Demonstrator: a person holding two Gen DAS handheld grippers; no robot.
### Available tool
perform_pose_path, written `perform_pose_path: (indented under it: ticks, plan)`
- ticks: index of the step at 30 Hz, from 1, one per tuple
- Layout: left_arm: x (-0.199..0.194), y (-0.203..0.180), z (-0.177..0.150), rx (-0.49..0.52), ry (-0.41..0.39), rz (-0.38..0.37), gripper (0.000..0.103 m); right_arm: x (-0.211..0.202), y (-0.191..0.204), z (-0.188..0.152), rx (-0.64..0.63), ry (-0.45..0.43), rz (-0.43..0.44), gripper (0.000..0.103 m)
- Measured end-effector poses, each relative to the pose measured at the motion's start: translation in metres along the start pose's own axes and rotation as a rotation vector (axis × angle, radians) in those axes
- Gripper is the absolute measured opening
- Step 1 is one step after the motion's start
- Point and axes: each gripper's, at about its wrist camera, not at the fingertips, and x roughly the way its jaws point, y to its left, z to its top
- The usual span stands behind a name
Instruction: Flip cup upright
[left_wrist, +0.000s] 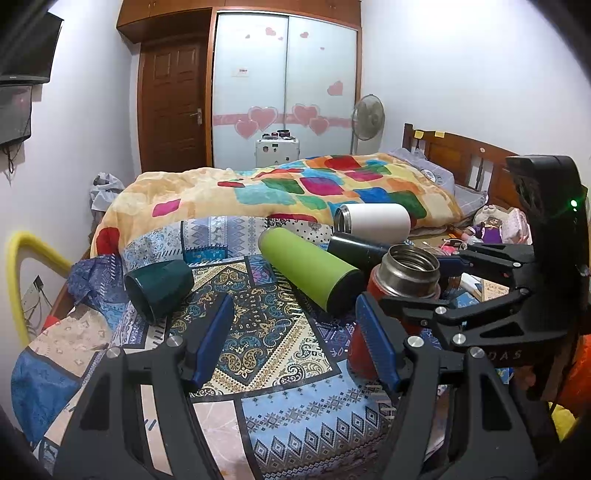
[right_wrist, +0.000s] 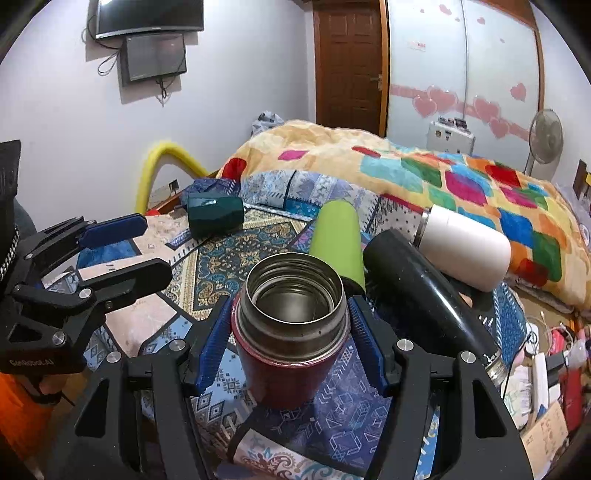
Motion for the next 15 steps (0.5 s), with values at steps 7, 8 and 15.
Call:
perform_pose_path:
  ticks: [7,8,15]
  plan:
    - [-0.003,0.000,-0.004,-0.017,0.011,0.004,0.069,0.000,0.004,-0.010,0.022,0.001,0.039,0.060]
    - [-0.004,0.000,-0.005,-0.019,0.012,0.005,0.069,0.000,0.005,-0.012,0.022,0.001,0.034,0.060]
    - [-0.022,-0.006,-0.001,-0.047,-0.005,0.025,0.069,-0.024,0.004,-0.015,0.049,-0.045,0.038,0.061]
